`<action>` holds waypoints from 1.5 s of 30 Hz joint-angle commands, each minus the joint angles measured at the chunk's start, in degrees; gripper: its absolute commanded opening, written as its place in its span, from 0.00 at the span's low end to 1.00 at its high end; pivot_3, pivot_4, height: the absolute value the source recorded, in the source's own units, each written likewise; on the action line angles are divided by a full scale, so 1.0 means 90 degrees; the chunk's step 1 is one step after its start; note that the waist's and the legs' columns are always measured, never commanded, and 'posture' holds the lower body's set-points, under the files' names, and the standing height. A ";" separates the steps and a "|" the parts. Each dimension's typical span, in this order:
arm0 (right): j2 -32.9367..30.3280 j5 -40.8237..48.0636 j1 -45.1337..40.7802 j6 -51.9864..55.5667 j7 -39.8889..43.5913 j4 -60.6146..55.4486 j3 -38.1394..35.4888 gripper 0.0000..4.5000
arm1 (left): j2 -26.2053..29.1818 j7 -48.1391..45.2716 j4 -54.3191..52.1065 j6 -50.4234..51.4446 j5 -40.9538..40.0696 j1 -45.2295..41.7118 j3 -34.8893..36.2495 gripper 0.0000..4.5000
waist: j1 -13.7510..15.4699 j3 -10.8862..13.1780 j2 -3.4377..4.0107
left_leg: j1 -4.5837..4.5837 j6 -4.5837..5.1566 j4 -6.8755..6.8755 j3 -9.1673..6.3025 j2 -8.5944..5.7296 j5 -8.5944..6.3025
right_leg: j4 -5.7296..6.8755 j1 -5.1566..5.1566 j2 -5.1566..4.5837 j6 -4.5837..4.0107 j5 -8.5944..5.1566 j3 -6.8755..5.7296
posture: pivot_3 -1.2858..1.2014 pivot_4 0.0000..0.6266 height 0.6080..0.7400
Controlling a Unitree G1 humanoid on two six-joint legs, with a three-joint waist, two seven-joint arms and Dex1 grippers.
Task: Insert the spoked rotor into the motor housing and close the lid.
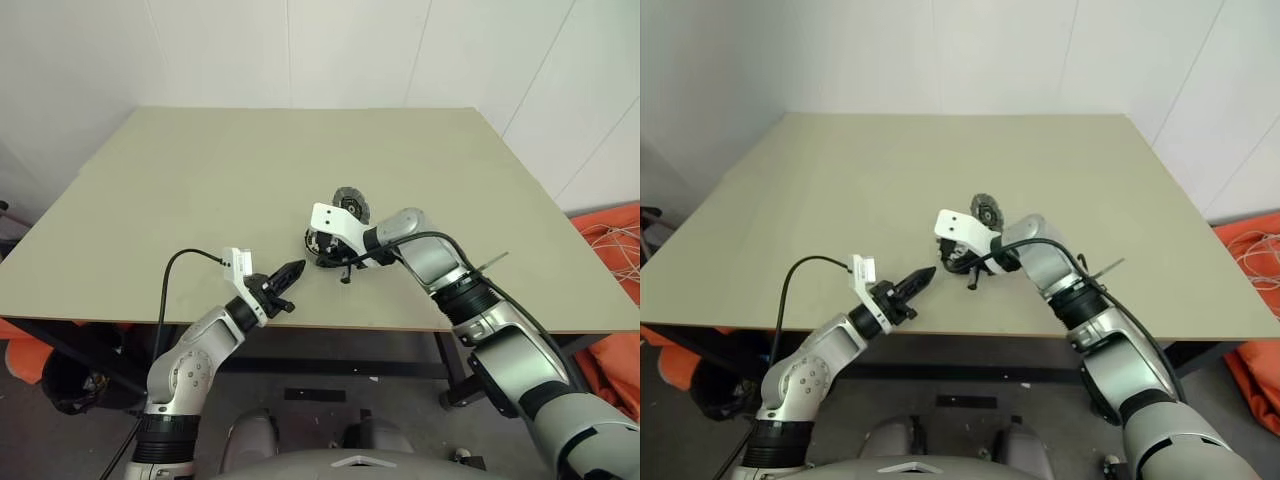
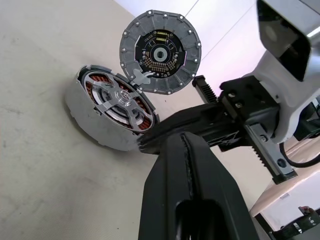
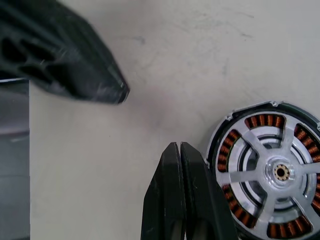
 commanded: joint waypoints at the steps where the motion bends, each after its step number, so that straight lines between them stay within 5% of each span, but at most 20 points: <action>1: 0.0132 0.0023 -0.0024 0.0017 -0.0428 -0.0061 -0.0119 0.01 | -0.0010 -0.0026 -0.0202 -0.0047 -0.0071 -0.0041 0.0014 0.00 | 0.0000 0.0000 0.0000 | 0.0000 -0.0001 0.0000 0.0000 0.0000 0.0001 | 0.0000 0.0000 0.0000 0.0000 0.0000 0.0000 | 0.52 0.00 1.00; 11: -0.0323 0.0423 -0.0025 -0.0649 -0.0143 -0.0614 -0.0255 0.01 | 0.0018 -0.0048 -0.0198 -0.0009 -0.0093 -0.0024 0.0017 0.00 | 0.0012 0.0004 -0.0006 | -0.0003 0.0000 -0.0001 0.0000 -0.0002 0.0000 | -0.0003 0.0000 -0.0001 0.0001 0.0000 0.0000 | 0.52 0.00 1.00; 14: -0.0513 0.0443 -0.0014 -0.0678 0.0009 -0.0707 -0.0199 0.14 | 0.0018 -0.0063 -0.0183 -0.0003 -0.0094 -0.0027 0.0012 0.00 | 0.0012 0.0004 -0.0006 | -0.0002 -0.0001 -0.0002 0.0000 -0.0001 0.0000 | -0.0001 -0.0001 0.0000 0.0001 0.0000 0.0000 | 0.52 0.00 1.00; 19: -0.0668 0.0227 -0.0059 -0.0974 -0.0056 -0.0540 -0.0035 0.50 | 0.0019 -0.0064 -0.0200 0.0008 -0.0095 -0.0014 0.0005 0.00 | 0.0001 0.0005 -0.0007 | -0.0001 -0.0001 -0.0001 0.0000 -0.0001 0.0000 | -0.0001 0.0000 -0.0001 0.0001 0.0000 0.0000 | 0.52 0.00 1.00; 42: -0.0738 -0.0253 -0.0215 -0.1855 -0.0043 0.0931 0.0148 0.50 | 0.0015 -0.0039 -0.0195 -0.0028 -0.0064 -0.0037 0.0018 0.00 | -0.0007 0.0006 -0.0009 | 0.0007 0.0000 0.0000 0.0000 -0.0001 0.0000 | -0.0001 0.0006 -0.0001 0.0000 0.0000 0.0000 | 0.52 0.00 1.00; 45: -0.0698 -0.0265 -0.0241 -0.1877 -0.0064 0.0985 0.0143 0.37 | 0.0013 -0.0038 -0.0188 -0.0039 -0.0062 -0.0041 0.0028 0.00 | -0.0009 0.0006 -0.0009 | 0.0010 -0.0001 0.0000 0.0000 -0.0001 0.0000 | 0.0000 0.0008 -0.0001 0.0001 0.0000 0.0000 | 0.52 0.00 1.00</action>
